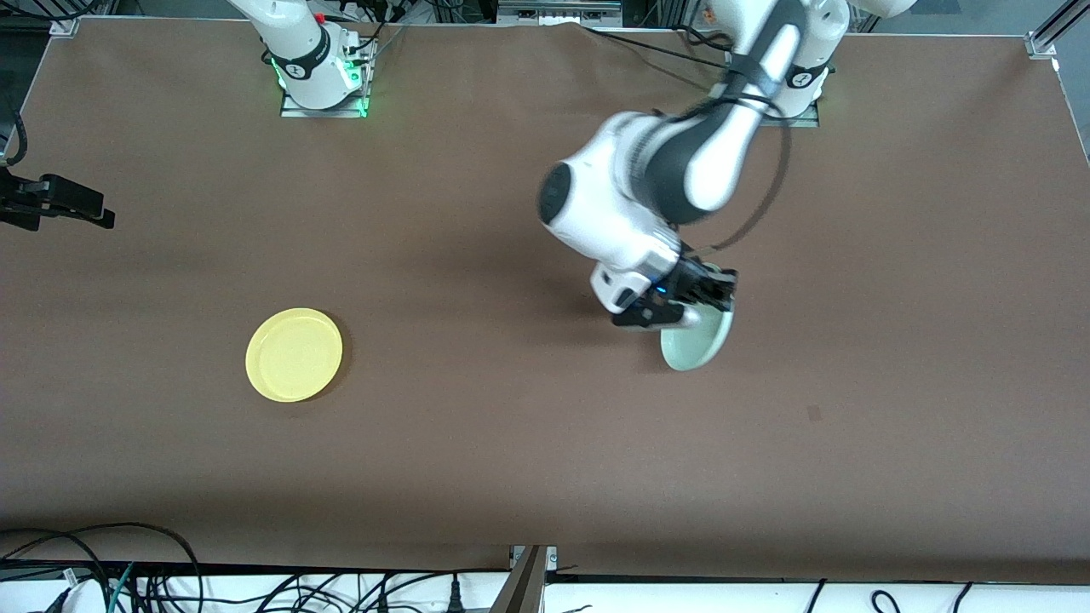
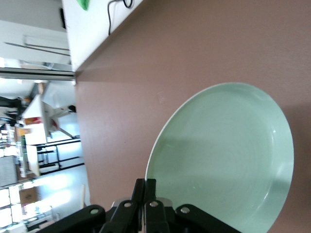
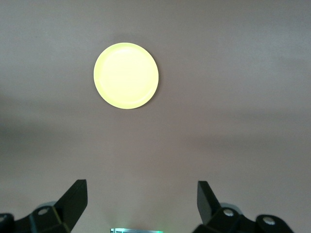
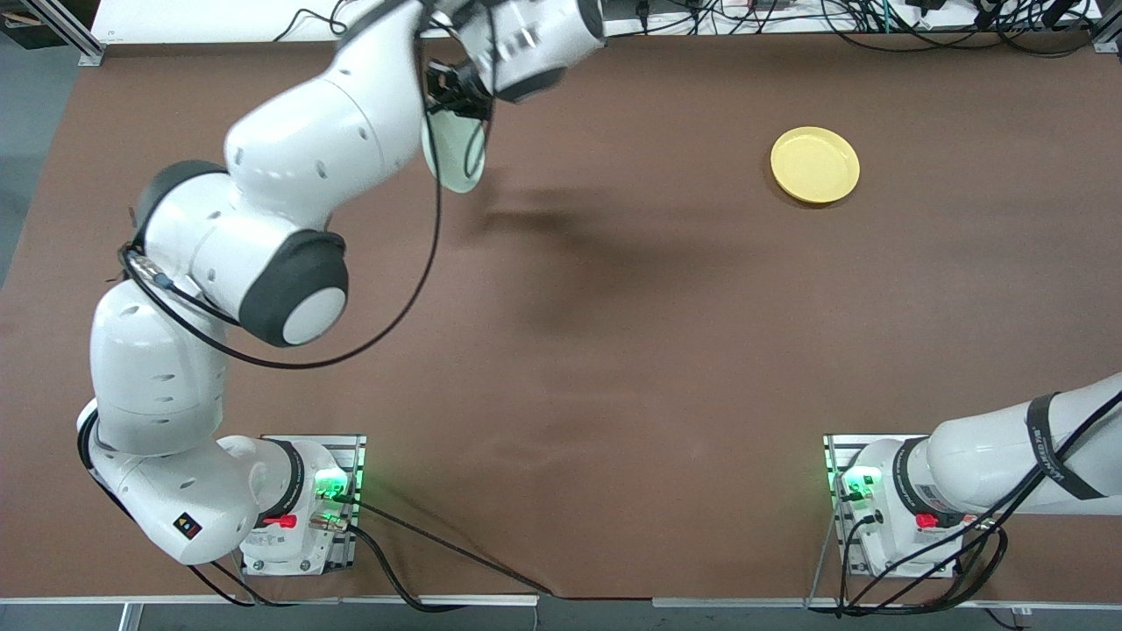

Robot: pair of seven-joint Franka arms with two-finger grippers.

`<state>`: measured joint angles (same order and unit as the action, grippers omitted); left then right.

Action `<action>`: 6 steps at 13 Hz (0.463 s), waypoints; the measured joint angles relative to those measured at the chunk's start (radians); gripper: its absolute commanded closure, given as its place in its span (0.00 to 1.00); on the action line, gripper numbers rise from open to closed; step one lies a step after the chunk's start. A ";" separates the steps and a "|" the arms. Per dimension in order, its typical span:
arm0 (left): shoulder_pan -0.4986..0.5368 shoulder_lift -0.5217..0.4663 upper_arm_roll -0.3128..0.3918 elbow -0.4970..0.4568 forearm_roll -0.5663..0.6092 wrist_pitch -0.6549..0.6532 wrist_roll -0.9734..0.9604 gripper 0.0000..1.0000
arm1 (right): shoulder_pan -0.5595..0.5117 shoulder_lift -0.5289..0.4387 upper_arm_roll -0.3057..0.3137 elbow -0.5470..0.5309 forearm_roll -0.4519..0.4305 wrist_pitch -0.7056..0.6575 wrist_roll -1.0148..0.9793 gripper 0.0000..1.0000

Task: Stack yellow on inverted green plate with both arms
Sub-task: 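Carry the green plate with the left gripper toward the table middle, flipping it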

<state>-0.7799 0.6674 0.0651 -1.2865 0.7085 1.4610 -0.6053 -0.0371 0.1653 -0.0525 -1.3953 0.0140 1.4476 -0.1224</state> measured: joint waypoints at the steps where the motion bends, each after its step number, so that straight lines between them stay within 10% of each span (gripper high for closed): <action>1: -0.053 0.021 0.001 0.000 0.041 -0.015 -0.045 1.00 | 0.000 0.000 0.000 0.000 0.000 0.000 0.000 0.00; 6: -0.273 0.128 0.041 0.008 0.108 -0.036 -0.183 1.00 | 0.000 0.022 -0.001 0.000 0.000 0.023 0.000 0.00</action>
<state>-1.0532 0.7955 0.1064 -1.2786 0.8161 1.4250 -0.7881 -0.0371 0.1878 -0.0531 -1.3951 0.0140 1.4706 -0.1224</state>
